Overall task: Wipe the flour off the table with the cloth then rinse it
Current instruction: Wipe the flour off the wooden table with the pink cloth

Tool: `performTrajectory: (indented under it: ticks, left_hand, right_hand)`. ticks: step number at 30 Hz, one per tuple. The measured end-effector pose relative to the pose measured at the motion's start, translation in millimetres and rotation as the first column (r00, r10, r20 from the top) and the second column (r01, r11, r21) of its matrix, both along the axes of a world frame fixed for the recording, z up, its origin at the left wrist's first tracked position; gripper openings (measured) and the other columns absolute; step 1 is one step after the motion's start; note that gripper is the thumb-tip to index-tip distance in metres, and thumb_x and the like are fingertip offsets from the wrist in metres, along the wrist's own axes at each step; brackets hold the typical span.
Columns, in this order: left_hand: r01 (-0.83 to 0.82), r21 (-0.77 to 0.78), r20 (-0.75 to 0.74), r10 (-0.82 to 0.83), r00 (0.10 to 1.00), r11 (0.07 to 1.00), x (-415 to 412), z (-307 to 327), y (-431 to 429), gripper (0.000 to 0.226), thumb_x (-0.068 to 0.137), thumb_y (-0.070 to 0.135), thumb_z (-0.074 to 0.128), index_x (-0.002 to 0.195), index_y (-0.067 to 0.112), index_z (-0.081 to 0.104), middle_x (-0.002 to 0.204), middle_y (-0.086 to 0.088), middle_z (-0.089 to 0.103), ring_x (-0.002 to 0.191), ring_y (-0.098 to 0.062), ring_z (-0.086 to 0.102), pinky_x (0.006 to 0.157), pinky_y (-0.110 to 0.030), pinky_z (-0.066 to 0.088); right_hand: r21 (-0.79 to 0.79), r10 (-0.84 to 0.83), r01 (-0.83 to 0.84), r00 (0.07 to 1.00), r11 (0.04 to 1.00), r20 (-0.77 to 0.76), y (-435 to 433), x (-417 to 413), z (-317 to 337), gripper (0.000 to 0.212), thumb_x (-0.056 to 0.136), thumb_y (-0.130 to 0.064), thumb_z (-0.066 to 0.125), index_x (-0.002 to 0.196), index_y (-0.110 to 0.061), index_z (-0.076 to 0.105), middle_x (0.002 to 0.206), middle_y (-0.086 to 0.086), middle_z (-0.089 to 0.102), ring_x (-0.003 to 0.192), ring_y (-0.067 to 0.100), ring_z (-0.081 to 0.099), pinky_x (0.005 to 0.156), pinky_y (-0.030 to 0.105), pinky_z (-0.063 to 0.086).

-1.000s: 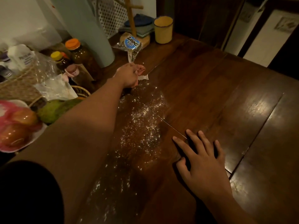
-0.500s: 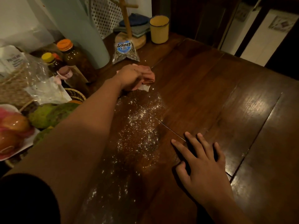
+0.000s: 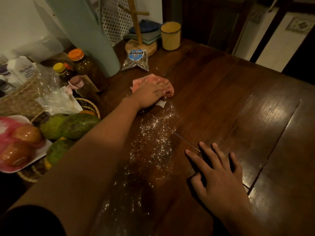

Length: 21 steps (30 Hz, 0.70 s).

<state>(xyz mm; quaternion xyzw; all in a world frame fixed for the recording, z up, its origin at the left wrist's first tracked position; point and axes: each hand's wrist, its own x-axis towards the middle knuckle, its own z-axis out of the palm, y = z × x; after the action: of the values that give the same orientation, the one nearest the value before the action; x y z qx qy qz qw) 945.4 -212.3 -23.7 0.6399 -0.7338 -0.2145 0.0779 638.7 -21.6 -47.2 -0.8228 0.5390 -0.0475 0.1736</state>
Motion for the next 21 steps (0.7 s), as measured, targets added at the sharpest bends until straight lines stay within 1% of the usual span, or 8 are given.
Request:
performTrajectory:
  ticks: [1, 3, 5, 7, 12, 16, 19, 21]
  left_hand:
    - [-0.084, 0.024, -0.17, 0.087, 0.982, 0.996, 1.1, 5.9, 0.7, 0.042, 0.105, 0.021, 0.039, 0.146, 0.027, 0.044, 0.155, 0.001, 0.038, 0.138, -0.018, 0.039, 0.119, -0.047, 0.023]
    - [-0.351, 0.051, -0.487, 0.33, 0.808, 0.935, 6.2, 19.0, -3.7, 0.048, 0.099, 0.002, 0.042, 0.141, 0.022, 0.051, 0.14, -0.007, 0.052, 0.116, -0.021, 0.058, 0.104, -0.04, 0.047]
    - [-0.533, -0.025, -0.578, 0.423, 0.698, 0.846, 20.3, 28.7, -15.4, 0.053, 0.093, -0.008, 0.045, 0.138, 0.018, 0.054, 0.127, -0.008, 0.06, 0.111, -0.019, 0.061, 0.1, -0.045, 0.051]
    - [-0.543, 0.015, -0.52, 0.47, 0.713, 0.839, 32.6, 33.5, -25.5, 0.054, 0.089, -0.004, 0.058, 0.139, 0.015, 0.051, 0.124, -0.011, 0.059, 0.109, -0.016, 0.057, 0.102, -0.048, 0.049]
    - [-0.391, 0.182, -0.104, 0.413, 0.905, 0.902, 26.1, 36.8, -28.1, 0.083, 0.076, 0.027, 0.082, 0.146, 0.014, 0.041, 0.144, -0.01, 0.048, 0.128, -0.027, 0.049, 0.109, -0.039, 0.04]
    - [-0.407, 0.18, -0.073, 0.424, 0.903, 0.896, 23.0, 31.7, -29.8, 0.064, 0.074, 0.031, 0.084, 0.127, 0.008, 0.057, 0.118, -0.006, 0.061, 0.11, -0.025, 0.059, 0.096, -0.038, 0.048]
    - [-0.371, 0.228, -0.064, 0.394, 0.917, 0.9, 21.5, 40.5, -32.1, 0.048, 0.081, 0.023, 0.078, 0.122, 0.007, 0.059, 0.115, -0.009, 0.062, 0.108, -0.027, 0.06, 0.092, -0.041, 0.05]
    - [-0.388, 0.152, -0.092, 0.404, 0.91, 0.909, 21.2, 51.0, -37.9, 0.046, 0.084, 0.019, 0.074, 0.126, 0.012, 0.057, 0.117, -0.004, 0.059, 0.108, -0.022, 0.055, 0.089, -0.037, 0.046]
  right_hand:
    - [0.002, 0.002, -0.002, 1.0, 1.0, -0.001, -0.2, -0.1, 0.0, 0.058, 0.091, -0.049, 0.036, 0.148, -0.055, 0.032, 0.164, -0.012, 0.026, 0.155, 0.017, 0.012, 0.121, 0.057, 0.008]
    - [0.005, 0.006, -0.006, 1.0, 1.0, -0.007, -0.2, 0.0, 0.4, 0.058, 0.091, -0.05, 0.035, 0.149, -0.056, 0.031, 0.164, -0.012, 0.025, 0.155, 0.016, 0.01, 0.121, 0.057, 0.008]
    - [0.006, 0.006, -0.006, 1.0, 1.0, -0.004, -0.2, 0.6, 1.1, 0.058, 0.091, -0.05, 0.034, 0.149, -0.056, 0.031, 0.164, -0.012, 0.025, 0.155, 0.016, 0.01, 0.121, 0.057, 0.008]
    - [0.009, 0.007, -0.007, 1.0, 1.0, -0.005, -0.6, 0.7, 1.5, 0.057, 0.092, -0.049, 0.034, 0.149, -0.055, 0.031, 0.164, -0.013, 0.024, 0.155, 0.016, 0.008, 0.121, 0.056, 0.006]
    - [0.013, 0.01, -0.009, 1.0, 1.0, -0.013, -1.4, 0.0, 2.7, 0.058, 0.092, -0.048, 0.035, 0.149, -0.055, 0.03, 0.165, -0.013, 0.023, 0.155, 0.015, 0.006, 0.121, 0.056, 0.006]
    - [0.015, 0.009, -0.009, 1.0, 1.0, -0.013, -1.1, 0.9, 3.8, 0.058, 0.091, -0.047, 0.034, 0.149, -0.055, 0.03, 0.165, -0.012, 0.023, 0.155, 0.015, 0.006, 0.121, 0.057, 0.007]
    - [0.019, 0.01, -0.01, 1.0, 1.0, -0.013, -0.8, 0.4, 4.0, 0.058, 0.092, -0.047, 0.034, 0.149, -0.055, 0.03, 0.165, -0.012, 0.023, 0.155, 0.015, 0.006, 0.121, 0.058, 0.008]
    - [0.02, 0.008, -0.008, 1.0, 1.0, -0.007, -0.4, 0.2, 3.9, 0.058, 0.092, -0.047, 0.034, 0.149, -0.055, 0.03, 0.165, -0.012, 0.022, 0.155, 0.015, 0.005, 0.121, 0.058, 0.008]
